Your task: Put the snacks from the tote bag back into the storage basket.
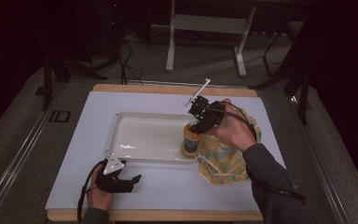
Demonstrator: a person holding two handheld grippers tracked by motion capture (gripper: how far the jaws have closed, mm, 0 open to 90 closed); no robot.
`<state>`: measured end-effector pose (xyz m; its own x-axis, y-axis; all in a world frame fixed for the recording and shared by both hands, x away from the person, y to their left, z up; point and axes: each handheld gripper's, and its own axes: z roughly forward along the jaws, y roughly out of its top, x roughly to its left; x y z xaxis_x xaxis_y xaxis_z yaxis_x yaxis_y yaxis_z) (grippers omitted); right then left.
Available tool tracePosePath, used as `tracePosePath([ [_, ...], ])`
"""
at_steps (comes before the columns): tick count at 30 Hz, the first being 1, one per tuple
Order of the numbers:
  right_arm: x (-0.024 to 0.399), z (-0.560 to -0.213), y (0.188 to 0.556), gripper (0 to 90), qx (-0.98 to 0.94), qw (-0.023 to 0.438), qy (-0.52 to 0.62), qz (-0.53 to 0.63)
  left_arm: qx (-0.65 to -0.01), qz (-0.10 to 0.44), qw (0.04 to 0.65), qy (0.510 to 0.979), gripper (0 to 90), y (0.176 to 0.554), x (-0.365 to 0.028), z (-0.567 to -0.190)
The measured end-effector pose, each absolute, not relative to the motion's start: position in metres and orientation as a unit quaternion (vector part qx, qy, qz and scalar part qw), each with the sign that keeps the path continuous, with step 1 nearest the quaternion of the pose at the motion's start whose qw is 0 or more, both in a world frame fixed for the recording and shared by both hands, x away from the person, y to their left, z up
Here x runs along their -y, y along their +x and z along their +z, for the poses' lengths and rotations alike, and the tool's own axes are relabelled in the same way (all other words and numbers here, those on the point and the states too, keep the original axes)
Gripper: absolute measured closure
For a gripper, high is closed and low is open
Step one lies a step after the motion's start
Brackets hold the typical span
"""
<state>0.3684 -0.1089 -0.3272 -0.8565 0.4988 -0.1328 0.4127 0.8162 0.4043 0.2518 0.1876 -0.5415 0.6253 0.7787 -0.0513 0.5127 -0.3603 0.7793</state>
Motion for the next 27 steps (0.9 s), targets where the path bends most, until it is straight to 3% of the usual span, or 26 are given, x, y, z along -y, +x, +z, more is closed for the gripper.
tracePosePath([
  [27,0.102,-0.341,0.369,58.6,-0.940,0.124,0.261,0.181,-0.402,0.165,0.398,0.808,18.1,0.253,-0.188,-0.542],
])
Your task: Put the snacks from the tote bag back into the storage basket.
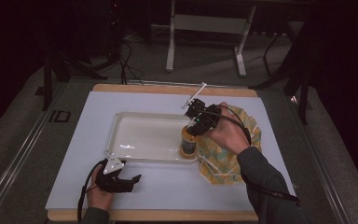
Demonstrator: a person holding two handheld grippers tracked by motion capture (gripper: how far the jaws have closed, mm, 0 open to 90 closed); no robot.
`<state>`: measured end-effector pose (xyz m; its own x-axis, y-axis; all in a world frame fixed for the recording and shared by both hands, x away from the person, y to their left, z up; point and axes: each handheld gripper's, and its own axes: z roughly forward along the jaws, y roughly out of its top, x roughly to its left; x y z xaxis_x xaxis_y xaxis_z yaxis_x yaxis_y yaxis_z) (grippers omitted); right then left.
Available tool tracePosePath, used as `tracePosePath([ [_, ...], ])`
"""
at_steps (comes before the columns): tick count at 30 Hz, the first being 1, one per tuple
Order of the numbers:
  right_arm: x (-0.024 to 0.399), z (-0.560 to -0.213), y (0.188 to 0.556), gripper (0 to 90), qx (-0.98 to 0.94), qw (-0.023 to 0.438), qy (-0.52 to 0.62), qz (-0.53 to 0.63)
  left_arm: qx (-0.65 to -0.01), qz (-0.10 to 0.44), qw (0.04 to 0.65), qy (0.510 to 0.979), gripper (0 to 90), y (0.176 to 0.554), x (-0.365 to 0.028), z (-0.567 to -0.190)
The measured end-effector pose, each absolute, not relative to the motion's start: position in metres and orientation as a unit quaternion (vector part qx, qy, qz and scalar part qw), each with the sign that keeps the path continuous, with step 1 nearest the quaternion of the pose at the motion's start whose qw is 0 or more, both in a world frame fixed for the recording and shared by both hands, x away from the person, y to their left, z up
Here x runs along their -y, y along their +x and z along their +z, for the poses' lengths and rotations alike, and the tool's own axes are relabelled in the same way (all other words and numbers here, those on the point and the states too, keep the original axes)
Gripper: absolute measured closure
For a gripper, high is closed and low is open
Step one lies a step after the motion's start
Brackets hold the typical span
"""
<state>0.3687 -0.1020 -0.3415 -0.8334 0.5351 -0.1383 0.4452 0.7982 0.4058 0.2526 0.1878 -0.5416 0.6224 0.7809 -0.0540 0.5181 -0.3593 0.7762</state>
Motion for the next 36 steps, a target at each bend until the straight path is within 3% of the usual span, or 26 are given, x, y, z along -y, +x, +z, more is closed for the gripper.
tracePosePath([
  [36,0.098,-0.359,0.361,58.6,-0.937,0.123,0.282,0.166,-0.405,0.164,0.396,0.808,18.1,0.253,-0.187,-0.542],
])
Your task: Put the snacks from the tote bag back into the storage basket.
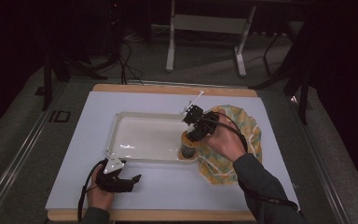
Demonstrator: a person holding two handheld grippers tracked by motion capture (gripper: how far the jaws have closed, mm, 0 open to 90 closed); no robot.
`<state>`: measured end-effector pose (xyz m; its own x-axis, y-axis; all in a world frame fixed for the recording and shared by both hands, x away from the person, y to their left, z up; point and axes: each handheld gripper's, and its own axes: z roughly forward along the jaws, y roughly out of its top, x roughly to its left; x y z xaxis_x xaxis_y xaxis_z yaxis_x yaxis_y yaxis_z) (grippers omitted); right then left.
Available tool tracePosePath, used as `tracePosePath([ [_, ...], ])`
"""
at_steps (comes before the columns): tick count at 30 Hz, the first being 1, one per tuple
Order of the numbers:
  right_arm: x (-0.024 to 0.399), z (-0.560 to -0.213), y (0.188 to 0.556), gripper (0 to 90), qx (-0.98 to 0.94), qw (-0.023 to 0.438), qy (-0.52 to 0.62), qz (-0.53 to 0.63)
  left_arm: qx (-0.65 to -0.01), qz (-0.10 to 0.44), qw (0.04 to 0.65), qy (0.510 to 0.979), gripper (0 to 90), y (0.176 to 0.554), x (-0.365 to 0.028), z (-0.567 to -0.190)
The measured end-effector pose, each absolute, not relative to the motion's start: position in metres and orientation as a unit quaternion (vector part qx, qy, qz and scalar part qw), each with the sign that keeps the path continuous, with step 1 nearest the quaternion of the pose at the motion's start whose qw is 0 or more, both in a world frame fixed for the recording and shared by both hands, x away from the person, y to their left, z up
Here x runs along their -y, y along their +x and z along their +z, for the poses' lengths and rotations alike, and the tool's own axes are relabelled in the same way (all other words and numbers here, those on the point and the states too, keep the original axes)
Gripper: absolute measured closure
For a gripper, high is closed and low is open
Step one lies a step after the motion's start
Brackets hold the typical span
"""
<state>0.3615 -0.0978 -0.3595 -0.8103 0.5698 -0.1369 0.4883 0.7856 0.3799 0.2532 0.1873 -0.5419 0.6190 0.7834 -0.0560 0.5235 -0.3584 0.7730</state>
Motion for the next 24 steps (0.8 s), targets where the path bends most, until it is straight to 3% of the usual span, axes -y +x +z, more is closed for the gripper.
tracePosePath([
  [17,0.092,-0.363,0.361,57.5,-0.934,0.123,0.297,0.159,-0.405,0.164,0.395,0.808,18.1,0.253,-0.187,-0.542],
  [24,0.088,-0.372,0.362,44.4,-0.938,0.117,0.287,0.157,-0.405,0.163,0.394,0.809,18.1,0.253,-0.187,-0.542],
])
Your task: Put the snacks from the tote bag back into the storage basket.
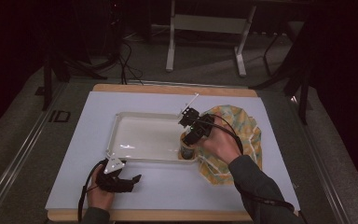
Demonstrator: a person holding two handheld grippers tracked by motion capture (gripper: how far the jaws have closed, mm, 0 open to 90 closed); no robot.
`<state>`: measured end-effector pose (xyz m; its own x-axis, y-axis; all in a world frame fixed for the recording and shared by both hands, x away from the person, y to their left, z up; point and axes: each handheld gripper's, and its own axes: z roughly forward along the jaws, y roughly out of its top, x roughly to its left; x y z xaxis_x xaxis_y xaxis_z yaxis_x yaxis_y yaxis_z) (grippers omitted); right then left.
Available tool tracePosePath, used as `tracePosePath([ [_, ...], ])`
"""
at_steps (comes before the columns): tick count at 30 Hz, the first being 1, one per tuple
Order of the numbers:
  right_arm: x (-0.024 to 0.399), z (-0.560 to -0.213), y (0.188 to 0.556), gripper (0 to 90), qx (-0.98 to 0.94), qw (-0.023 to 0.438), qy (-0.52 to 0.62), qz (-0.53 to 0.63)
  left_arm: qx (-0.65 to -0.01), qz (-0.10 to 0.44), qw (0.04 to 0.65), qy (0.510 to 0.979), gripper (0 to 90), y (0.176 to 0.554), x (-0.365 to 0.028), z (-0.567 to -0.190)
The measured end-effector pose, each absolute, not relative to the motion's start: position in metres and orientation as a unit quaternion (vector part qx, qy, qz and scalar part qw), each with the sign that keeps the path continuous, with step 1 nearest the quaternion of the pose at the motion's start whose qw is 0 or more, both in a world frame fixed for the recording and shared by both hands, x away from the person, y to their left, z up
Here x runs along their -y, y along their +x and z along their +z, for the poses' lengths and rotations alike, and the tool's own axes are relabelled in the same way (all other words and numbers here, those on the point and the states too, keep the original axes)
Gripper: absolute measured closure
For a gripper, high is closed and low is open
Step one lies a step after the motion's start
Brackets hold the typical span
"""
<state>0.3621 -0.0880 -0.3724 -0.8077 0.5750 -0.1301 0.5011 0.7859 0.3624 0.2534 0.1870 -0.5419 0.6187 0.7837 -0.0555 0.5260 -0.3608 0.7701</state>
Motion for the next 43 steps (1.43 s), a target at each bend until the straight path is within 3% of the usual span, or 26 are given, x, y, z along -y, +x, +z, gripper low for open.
tracePosePath([
  [43,0.130,-0.354,0.351,35.2,-0.937,0.110,0.285,0.166,-0.409,0.159,0.393,0.808,18.1,0.255,-0.187,-0.542],
])
